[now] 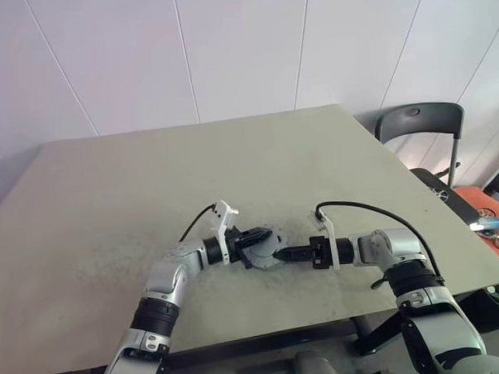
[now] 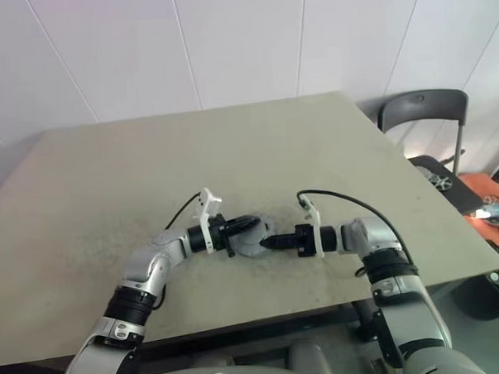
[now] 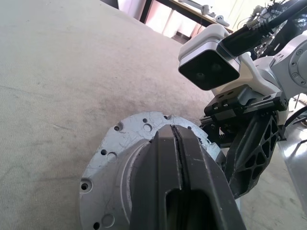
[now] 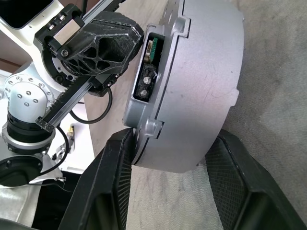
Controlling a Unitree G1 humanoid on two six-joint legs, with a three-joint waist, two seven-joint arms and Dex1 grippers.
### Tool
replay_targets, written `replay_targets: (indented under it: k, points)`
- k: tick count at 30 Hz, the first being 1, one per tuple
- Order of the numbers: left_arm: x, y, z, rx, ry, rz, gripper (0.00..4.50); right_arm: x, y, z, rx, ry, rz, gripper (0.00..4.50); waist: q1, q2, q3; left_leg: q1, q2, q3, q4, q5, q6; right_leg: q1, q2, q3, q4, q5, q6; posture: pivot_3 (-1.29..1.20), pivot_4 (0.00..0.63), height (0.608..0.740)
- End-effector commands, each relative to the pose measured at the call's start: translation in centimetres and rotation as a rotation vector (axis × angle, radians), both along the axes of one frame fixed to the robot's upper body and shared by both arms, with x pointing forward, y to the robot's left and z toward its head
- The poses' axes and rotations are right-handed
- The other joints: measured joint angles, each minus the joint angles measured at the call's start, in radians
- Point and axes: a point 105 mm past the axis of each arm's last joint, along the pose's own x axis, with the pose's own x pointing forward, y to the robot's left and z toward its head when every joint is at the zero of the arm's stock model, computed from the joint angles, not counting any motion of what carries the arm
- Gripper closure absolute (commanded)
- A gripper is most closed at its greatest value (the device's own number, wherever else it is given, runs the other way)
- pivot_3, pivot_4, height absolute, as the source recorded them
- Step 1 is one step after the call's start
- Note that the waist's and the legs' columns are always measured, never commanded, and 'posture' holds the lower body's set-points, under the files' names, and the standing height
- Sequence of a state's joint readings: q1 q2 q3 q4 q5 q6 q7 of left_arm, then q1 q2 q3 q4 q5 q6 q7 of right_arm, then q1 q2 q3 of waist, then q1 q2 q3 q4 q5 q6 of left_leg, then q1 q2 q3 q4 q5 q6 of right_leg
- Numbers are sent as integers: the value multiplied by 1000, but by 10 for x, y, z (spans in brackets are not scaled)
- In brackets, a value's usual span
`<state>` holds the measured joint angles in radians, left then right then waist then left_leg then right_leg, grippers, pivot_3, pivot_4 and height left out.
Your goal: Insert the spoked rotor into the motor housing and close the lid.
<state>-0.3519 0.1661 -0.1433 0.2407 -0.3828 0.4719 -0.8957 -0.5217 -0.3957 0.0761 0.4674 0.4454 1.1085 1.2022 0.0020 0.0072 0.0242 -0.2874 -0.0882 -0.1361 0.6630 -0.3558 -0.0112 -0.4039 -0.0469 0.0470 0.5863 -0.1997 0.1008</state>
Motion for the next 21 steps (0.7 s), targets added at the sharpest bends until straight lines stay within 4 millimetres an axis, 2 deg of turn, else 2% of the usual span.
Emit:
replay_targets:
  k: [1,6,9,11,14,16,19,21]
  points:
    - [-9,-2,-27,69,95,-8,4500,3,20,20,88,-63,56,2590,0,0,0,0,0,0,0,0,0,0,0,0,0,0,0,0,0,740]
    - [7,7,-18,-8,106,109,4500,9,21,20,97,-73,24,2590,-2,-1,1,0,0,0,0,0,0,0,0,0,0,0,0,0,0,740]
    - [50,39,6,-226,140,408,4500,13,22,26,148,-72,-7,2590,-13,-2,4,0,0,0,0,0,0,0,0,0,0,0,0,0,0,740]
    - [59,55,10,-295,166,491,4500,16,23,29,178,-69,-32,2590,-22,-5,7,-1,0,0,0,0,0,-5,0,0,2,0,0,0,0,740]
    - [59,61,19,-392,198,498,4500,25,24,38,254,-59,-93,2590,-19,-6,7,-7,0,0,0,0,-1,-14,0,0,8,1,0,0,0,740]
    - [56,63,23,-430,201,487,4500,29,24,44,300,-55,-120,2590,-13,-7,7,-21,0,0,1,4,-9,-29,-1,0,10,4,-6,0,0,740]
    - [49,69,27,-501,223,487,4500,33,28,52,362,-45,-159,2590,-9,-7,7,-34,-1,0,3,5,-11,-42,-2,0,10,7,-10,0,0,740]
    - [40,74,33,-574,227,467,4500,39,30,60,423,-40,-204,2590,-10,-7,7,-35,-2,0,3,5,-10,-43,-3,0,9,7,-10,0,0,740]
